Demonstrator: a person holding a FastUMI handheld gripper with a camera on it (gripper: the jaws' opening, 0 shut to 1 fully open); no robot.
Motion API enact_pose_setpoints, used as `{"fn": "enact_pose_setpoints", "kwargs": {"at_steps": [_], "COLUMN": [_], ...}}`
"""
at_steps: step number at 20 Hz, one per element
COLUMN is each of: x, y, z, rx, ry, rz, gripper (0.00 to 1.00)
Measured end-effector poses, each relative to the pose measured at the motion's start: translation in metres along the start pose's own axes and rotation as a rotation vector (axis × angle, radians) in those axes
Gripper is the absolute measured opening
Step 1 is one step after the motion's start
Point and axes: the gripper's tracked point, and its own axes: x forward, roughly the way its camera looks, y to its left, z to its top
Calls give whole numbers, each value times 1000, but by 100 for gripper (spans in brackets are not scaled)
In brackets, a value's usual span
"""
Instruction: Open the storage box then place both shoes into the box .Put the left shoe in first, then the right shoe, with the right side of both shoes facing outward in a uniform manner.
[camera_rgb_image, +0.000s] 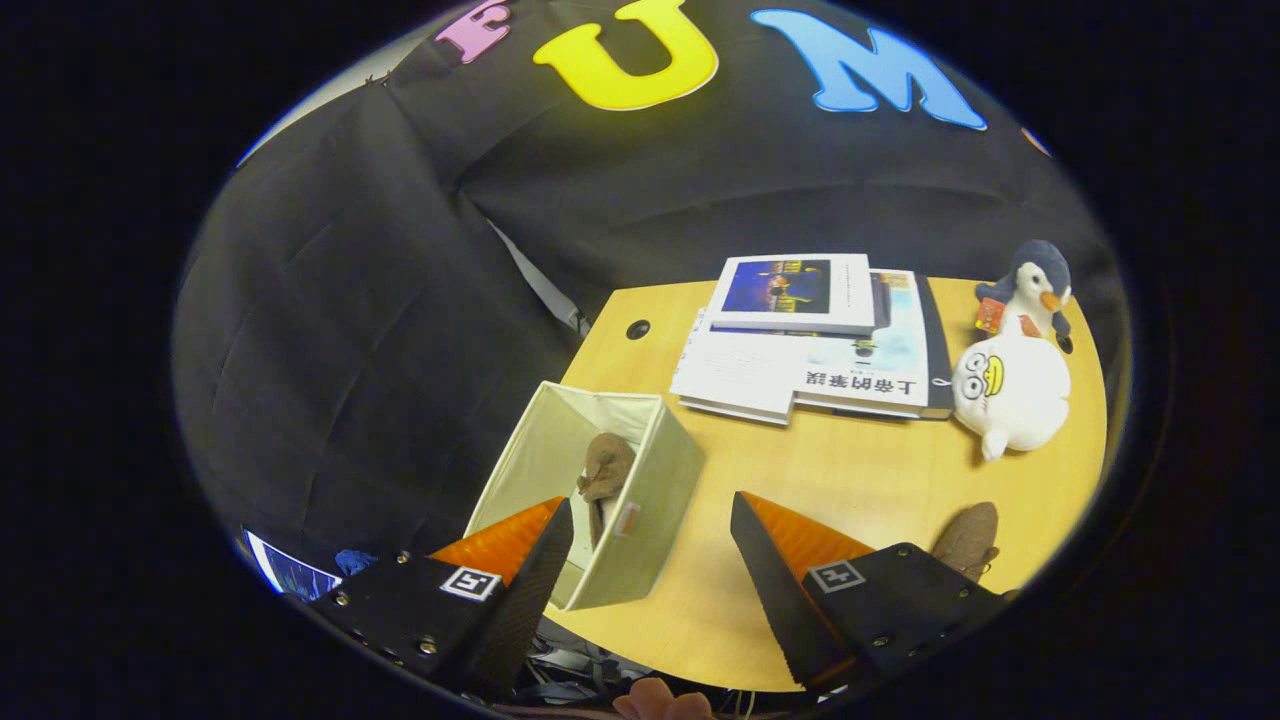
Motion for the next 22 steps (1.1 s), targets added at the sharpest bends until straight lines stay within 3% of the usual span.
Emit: {"fn": "enact_pose_setpoints", "kwargs": {"at_steps": [12, 22], "x": [-88, -116], "y": [-149, -242], "z": [-41, -103], "rx": [113, 107], "ry": [-128, -93], "rz": [-176, -338], "gripper": [96, 96]}}
